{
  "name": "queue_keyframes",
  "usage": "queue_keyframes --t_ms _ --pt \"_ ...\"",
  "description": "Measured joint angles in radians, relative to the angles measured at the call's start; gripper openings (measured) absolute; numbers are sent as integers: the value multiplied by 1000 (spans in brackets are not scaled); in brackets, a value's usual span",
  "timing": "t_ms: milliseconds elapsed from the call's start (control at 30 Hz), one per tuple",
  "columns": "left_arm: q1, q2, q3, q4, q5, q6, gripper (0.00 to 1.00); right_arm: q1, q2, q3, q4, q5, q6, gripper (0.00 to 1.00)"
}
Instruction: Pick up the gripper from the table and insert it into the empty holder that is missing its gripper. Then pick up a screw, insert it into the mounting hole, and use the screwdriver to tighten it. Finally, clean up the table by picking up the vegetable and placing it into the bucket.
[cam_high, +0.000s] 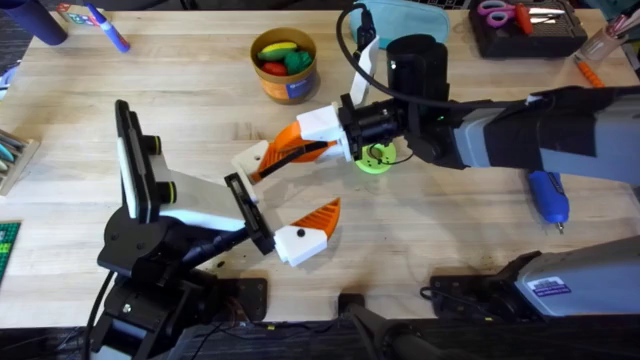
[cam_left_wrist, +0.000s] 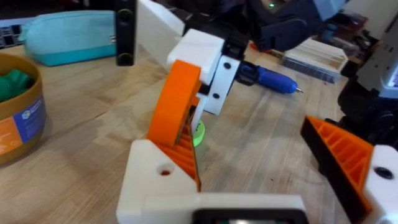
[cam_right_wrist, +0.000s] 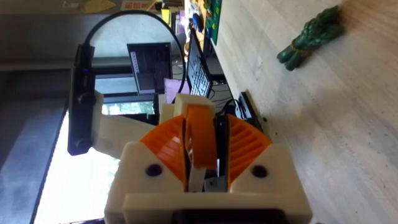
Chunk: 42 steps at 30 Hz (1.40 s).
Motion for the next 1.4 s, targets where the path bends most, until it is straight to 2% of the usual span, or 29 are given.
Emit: queue_keyframes --t_ms 1100,1400 --pt "-6 0 0 0 11 -2 992 1 0 0 -16 -12 5 257" --pt "-6 0 0 0 11 -2 992 -16 0 0 2 -74 6 257"
